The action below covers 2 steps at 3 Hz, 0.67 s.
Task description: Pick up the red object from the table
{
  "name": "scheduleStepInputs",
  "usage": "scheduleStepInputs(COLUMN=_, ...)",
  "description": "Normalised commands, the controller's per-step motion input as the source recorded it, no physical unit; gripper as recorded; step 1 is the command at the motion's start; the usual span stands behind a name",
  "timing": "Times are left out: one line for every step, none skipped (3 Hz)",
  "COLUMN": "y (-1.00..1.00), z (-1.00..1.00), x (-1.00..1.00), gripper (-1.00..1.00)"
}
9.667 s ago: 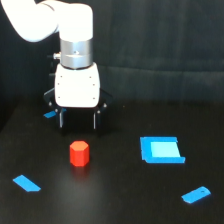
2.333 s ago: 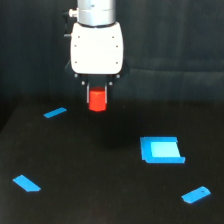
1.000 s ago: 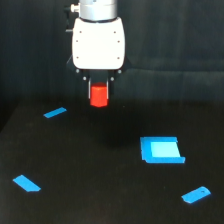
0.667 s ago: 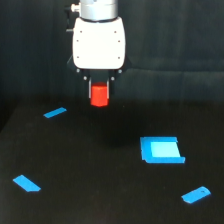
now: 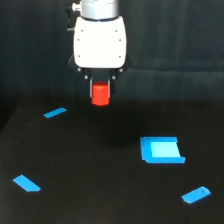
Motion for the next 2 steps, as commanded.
scheduleStepInputs(y=-0.13, z=0.05, x=0.03, gripper=-1.0)
scheduleStepInputs(y=0.04, z=0.0, x=0.09, gripper=-0.98)
